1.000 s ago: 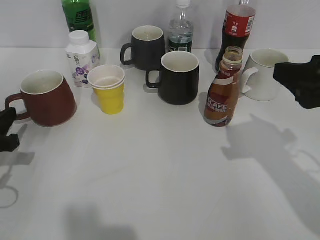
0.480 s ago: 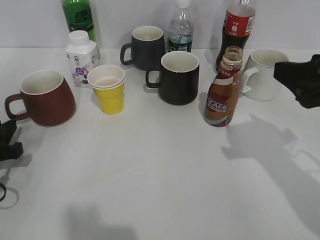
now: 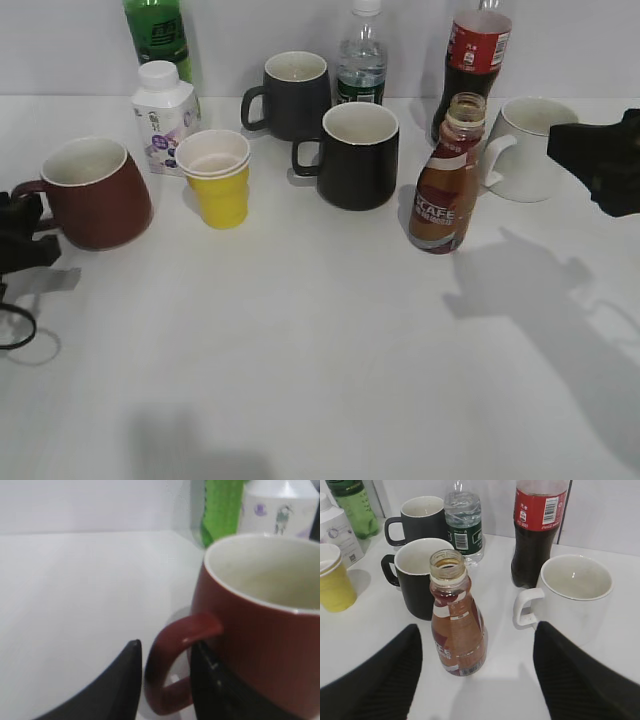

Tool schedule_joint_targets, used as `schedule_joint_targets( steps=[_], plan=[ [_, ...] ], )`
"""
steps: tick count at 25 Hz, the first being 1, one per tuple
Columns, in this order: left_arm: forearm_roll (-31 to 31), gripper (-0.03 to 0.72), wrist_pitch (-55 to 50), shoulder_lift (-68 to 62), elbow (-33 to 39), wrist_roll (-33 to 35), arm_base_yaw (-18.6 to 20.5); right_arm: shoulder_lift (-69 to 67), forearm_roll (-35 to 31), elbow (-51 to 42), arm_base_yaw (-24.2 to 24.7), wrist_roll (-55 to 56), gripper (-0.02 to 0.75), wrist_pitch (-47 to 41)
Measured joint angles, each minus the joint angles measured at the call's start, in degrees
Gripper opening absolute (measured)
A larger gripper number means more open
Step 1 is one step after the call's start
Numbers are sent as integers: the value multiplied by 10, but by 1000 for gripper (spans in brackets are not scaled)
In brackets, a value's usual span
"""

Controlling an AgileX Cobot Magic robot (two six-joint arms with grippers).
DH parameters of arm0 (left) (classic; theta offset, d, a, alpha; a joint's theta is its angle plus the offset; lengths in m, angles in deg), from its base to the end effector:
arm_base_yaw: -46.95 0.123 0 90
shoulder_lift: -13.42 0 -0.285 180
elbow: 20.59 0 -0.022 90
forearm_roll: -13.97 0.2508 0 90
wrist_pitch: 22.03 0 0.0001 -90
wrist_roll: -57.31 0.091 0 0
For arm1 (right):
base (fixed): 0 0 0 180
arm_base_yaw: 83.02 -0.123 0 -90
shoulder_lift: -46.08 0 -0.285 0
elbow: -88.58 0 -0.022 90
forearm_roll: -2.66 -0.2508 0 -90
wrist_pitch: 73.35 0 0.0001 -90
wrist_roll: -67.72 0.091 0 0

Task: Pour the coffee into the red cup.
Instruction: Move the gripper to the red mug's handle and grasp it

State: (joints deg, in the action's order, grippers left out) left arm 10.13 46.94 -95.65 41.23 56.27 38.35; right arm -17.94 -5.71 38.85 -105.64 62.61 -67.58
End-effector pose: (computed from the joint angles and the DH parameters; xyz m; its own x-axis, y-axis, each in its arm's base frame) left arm 0.2415 -0.0308 0.1293 -0.2085 -0.0111 -0.9780 0.0800 0.9964 -0.0284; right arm 0.1852 0.0757 0.2701 -0.3063 -0.0668 -0.9496 -0.3551 0.9336 0.0489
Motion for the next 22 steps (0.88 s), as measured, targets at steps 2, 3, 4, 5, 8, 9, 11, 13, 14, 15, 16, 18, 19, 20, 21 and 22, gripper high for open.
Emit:
schedule_joint_targets(
  steps=[2, 3, 4, 5, 8, 9, 11, 13, 14, 15, 16, 18, 19, 20, 21, 22],
  plan=[
    [-4, 260, 0, -12, -16, 0, 0, 0, 0, 0, 0, 0, 519, 0],
    [-5, 260, 0, -18, -24, 0, 0, 0, 0, 0, 0, 0, 519, 0],
    [-7, 260, 0, -24, -33, 0, 0, 0, 0, 0, 0, 0, 519, 0],
    [-8, 260, 0, -31, -41, 0, 0, 0, 0, 0, 0, 0, 519, 0],
    [-12, 260, 2, -53, -65, 0, 0, 0, 0, 0, 0, 0, 519, 0],
    [-13, 260, 1, -60, -69, 0, 0, -1, 0, 0, 0, 0, 519, 0],
    [-14, 260, -4, -69, -74, 0, 1, -3, 0, 0, 0, 0, 519, 0],
    [-14, 260, -8, -70, -74, 0, 1, -5, 0, 0, 0, 0, 519, 0],
    [-14, 260, -8, -70, -74, 1, 2, -5, 0, 0, 0, 0, 519, 0],
    [-13, 260, -8, -70, -74, 2, 5, -5, 0, 0, 0, 0, 519, 0],
    [-12, 260, -8, -70, -74, 2, 8, -5, 0, 0, 0, 0, 519, 0],
    [-5, 260, -12, -70, -74, 2, 18, -5, 0, -1, 0, 0, 519, 0],
    [2, 260, -17, -70, -74, 2, 25, -5, 0, -1, 0, 0, 519, 0],
    [12, 260, -21, -69, -74, 2, 34, -5, 0, -1, 0, 0, 519, 0],
    [30, 260, -27, -67, -74, 2, 43, -5, 0, -1, 0, 0, 519, 0],
    [59, 260, -33, -64, -74, 2, 52, -5, 1, -1, 0, 0, 519, 0]
  ],
)
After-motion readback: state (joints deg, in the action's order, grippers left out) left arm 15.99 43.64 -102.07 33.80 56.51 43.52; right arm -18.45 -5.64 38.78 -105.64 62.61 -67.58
